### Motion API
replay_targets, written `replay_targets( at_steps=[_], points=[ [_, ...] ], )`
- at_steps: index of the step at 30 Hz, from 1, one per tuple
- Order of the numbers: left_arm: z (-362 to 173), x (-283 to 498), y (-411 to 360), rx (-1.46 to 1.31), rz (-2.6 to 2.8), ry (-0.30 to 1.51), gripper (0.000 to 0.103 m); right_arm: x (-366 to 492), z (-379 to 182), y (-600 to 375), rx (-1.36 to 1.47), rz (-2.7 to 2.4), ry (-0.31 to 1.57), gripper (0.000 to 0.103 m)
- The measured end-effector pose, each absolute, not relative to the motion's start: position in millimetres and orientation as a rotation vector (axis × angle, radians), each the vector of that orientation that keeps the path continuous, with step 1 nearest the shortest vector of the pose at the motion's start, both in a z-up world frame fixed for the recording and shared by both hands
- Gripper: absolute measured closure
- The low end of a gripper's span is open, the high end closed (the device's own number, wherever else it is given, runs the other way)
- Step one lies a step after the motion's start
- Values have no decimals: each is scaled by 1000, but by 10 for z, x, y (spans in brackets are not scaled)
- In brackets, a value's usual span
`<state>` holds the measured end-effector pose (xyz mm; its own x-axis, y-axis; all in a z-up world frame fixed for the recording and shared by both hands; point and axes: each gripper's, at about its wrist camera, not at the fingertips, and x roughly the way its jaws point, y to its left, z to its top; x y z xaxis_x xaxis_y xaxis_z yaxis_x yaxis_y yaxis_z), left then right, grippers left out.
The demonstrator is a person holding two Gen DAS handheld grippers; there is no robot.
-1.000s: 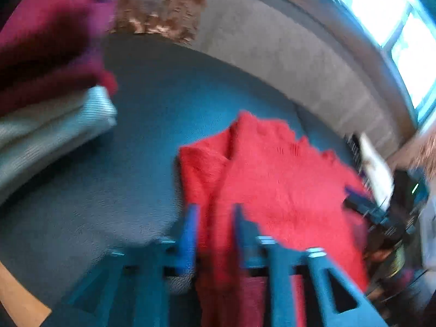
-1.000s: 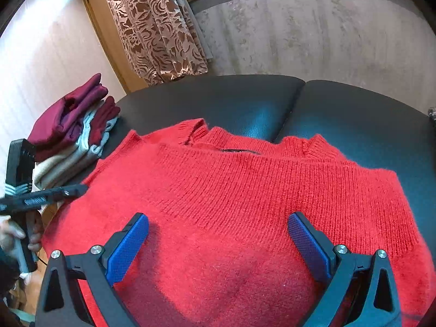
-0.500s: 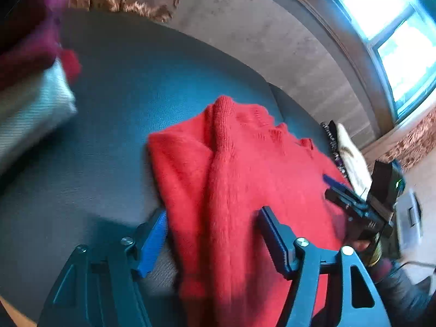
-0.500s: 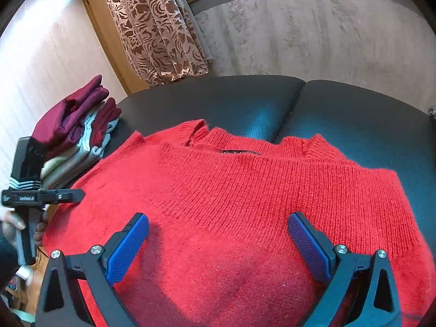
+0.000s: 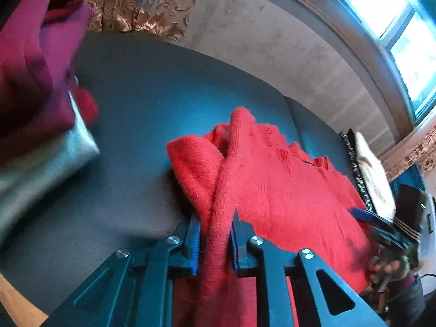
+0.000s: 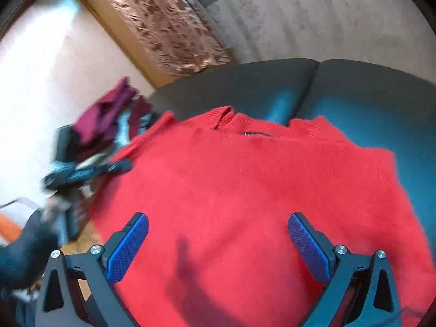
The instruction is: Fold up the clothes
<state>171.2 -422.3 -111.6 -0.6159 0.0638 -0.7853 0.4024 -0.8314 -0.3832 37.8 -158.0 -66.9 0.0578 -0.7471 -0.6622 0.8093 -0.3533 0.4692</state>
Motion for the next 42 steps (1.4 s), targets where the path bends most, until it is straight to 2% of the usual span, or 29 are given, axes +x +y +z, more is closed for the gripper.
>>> replay_targets(
  at_steps=[5, 11, 15, 18, 22, 27, 32, 37, 42],
  points=[
    [-906, 1602, -4187, 1314, -2550, 721, 87, 588, -576, -1072, 1061, -1575, 192, 0],
    [-674, 1425, -4099, 1336, -2565, 719, 87, 690, -423, -821, 998, -1588, 297, 0],
    [-521, 1411, -4013, 1330, -2594, 814, 87, 613, -591, -890, 1028, -1577, 337, 0],
    [-445, 1416, -3994, 1307, -2613, 1004, 88, 563, -767, -948, 1048, -1561, 370, 0],
    [-232, 1404, -3834, 1226, -2668, 1269, 88, 527, -853, -835, 1018, -1593, 270, 0],
    [125, 1177, -3322, 1163, -2791, 1394, 88, 494, -923, -684, 990, -1621, 130, 0],
    [204, 688, -2786, 1241, -2823, 1390, 88, 512, -967, -590, 953, -1640, 30, 0],
    [-150, 139, -2162, 1452, -2732, 1345, 88, 502, -985, -485, 925, -1636, -70, 0],
    [-594, -258, -1698, 1635, -2645, 1287, 88, 529, -988, -473, 906, -1638, -73, 0]
  ],
)
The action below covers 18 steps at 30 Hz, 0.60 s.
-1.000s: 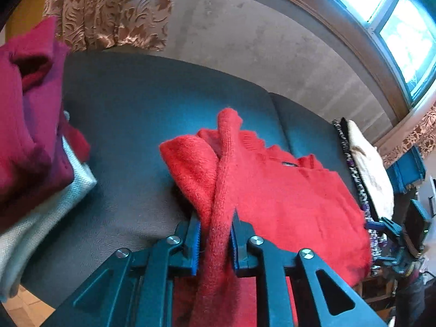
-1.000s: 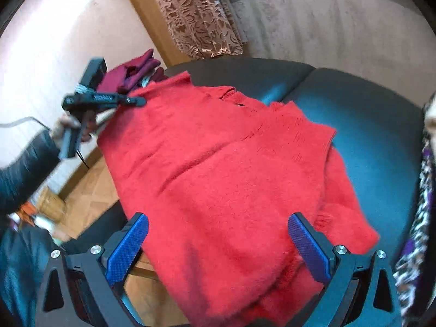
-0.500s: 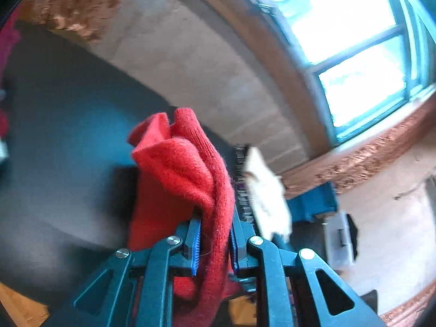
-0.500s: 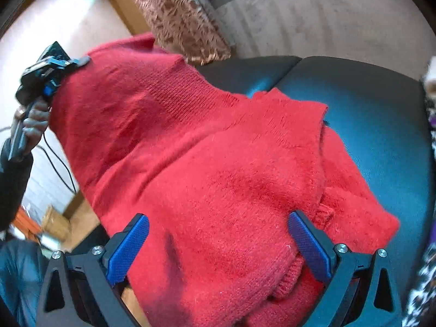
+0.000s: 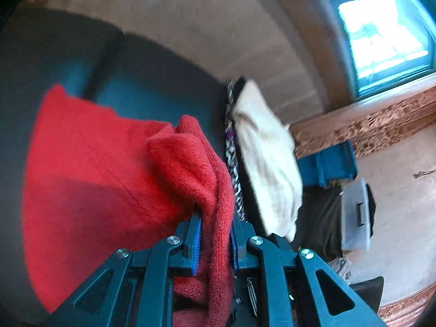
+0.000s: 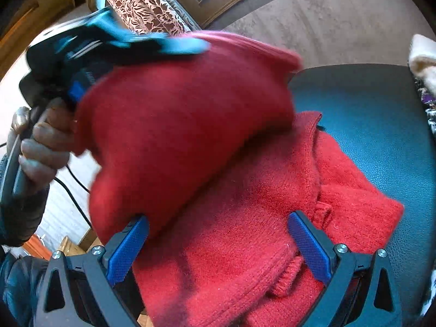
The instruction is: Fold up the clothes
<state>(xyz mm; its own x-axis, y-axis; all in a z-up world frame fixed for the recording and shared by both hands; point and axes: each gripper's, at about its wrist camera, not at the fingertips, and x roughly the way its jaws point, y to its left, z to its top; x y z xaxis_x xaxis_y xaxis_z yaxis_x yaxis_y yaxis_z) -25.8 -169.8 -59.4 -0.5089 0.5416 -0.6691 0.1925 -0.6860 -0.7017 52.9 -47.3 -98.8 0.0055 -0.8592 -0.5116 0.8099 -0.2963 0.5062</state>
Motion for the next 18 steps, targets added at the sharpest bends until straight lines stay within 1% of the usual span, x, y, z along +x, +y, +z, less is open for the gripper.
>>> replay_targets(
  at_steps=[3, 6, 7, 9, 10, 12, 13, 15, 18],
  points=[
    [-778, -363, -1429, -1490, 2267, -1047, 88, 553, -994, -465, 896, -1642, -70, 0],
    [-921, -429, -1314, -1550, 2222, -1040, 86, 583, -997, -463, 884, -1647, -62, 0],
    [-959, -446, -1283, -1570, 2207, -1040, 85, 595, -996, -449, 881, -1650, -56, 0],
    [-946, -453, -1280, -1607, 2185, -1066, 79, 602, -997, -465, 884, -1653, -47, 0],
    [-894, -434, -1284, -1612, 2173, -1078, 76, 613, -982, -468, 886, -1654, -35, 0],
    [-715, -383, -1303, -1583, 2147, -1083, 68, 678, -921, -457, 886, -1661, 23, 0],
    [-615, -353, -1305, -1562, 2140, -1078, 67, 724, -886, -435, 891, -1656, 49, 0],
    [-350, -258, -1338, -1476, 2107, -1075, 60, 786, -829, -356, 905, -1651, 61, 0],
    [-37, -96, -1461, -1339, 2133, -1049, 53, 886, -725, -138, 929, -1689, 62, 0]
  ],
)
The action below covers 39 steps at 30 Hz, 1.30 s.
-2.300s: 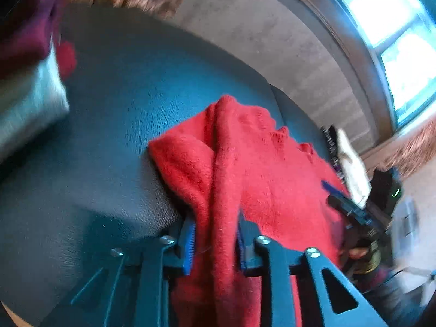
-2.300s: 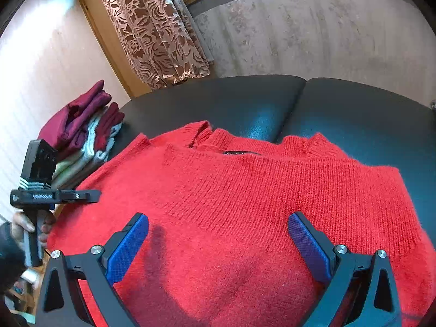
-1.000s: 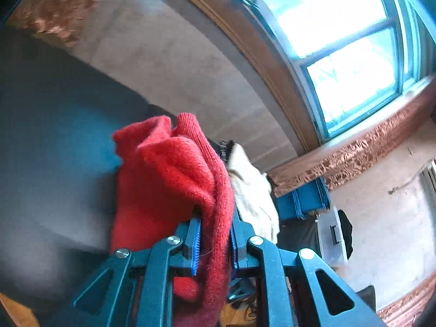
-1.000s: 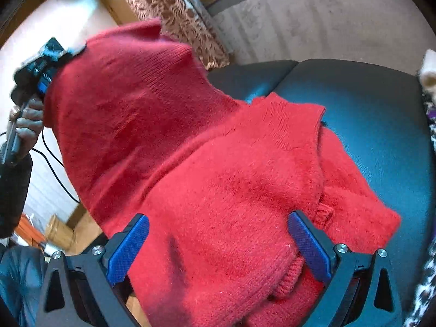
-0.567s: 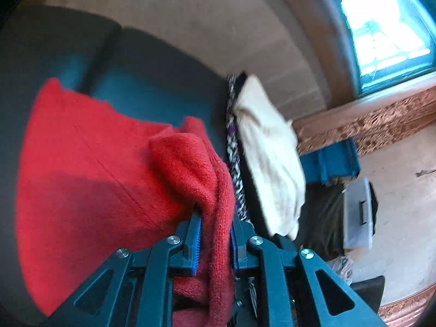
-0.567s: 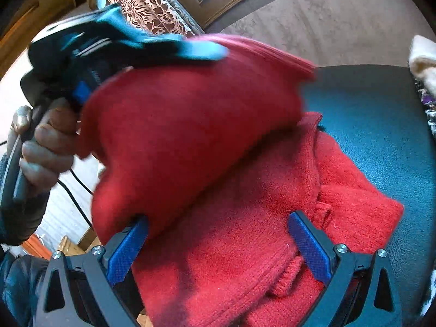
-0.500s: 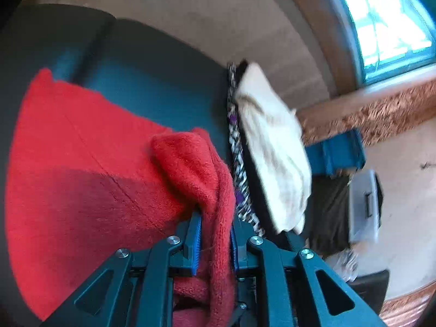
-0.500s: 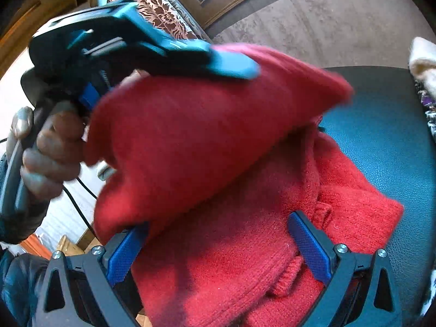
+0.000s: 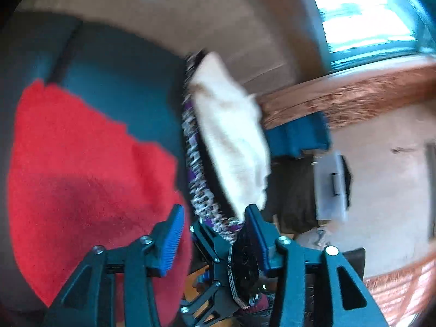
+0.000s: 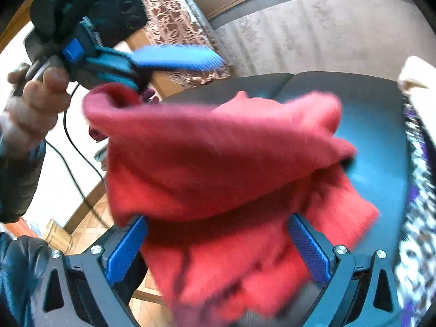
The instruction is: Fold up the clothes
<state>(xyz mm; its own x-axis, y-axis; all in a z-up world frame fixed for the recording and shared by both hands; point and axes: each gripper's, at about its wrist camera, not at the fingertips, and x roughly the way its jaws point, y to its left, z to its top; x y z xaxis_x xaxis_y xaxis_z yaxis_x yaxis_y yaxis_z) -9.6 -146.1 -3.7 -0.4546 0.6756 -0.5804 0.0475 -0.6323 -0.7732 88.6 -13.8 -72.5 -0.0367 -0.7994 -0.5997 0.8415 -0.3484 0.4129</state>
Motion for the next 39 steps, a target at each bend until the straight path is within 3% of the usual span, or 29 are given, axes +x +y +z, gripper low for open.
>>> replay_targets(
  at_steps=[4, 10, 15, 19, 22, 25, 27, 30, 39],
  points=[
    [-104, 80, -1822, -1315, 2327, -1026, 52, 1051, -595, 217, 941, -1724, 17, 0],
    [-712, 449, -2298, -1392, 2488, -1116, 54, 1395, -247, 370, 869, -1718, 55, 0],
    [-823, 536, -2294, -1273, 2496, -1080, 54, 1315, 48, -219, 795, -1571, 134, 0],
    [-895, 479, -2280, -1129, 2406, -1193, 54, 1218, -190, -739, 977, -1356, 204, 0],
    [-955, 378, -2175, -1078, 2355, -1194, 53, 1281, -439, -787, 1122, -1177, 128, 0],
    [-1071, 284, -1993, -1145, 2322, -1079, 53, 1394, -572, -577, 1145, -1064, -9, 0],
    [-1195, 231, -1845, -1175, 2350, -980, 61, 1351, -799, -319, 1187, -1144, -111, 0],
    [-1185, 189, -1752, -1166, 2380, -905, 64, 1289, -1130, 64, 1244, -1261, -266, 2],
    [-1012, 337, -1902, -1108, 2412, -994, 58, 1188, -340, 452, 938, -1587, -459, 0]
  ],
)
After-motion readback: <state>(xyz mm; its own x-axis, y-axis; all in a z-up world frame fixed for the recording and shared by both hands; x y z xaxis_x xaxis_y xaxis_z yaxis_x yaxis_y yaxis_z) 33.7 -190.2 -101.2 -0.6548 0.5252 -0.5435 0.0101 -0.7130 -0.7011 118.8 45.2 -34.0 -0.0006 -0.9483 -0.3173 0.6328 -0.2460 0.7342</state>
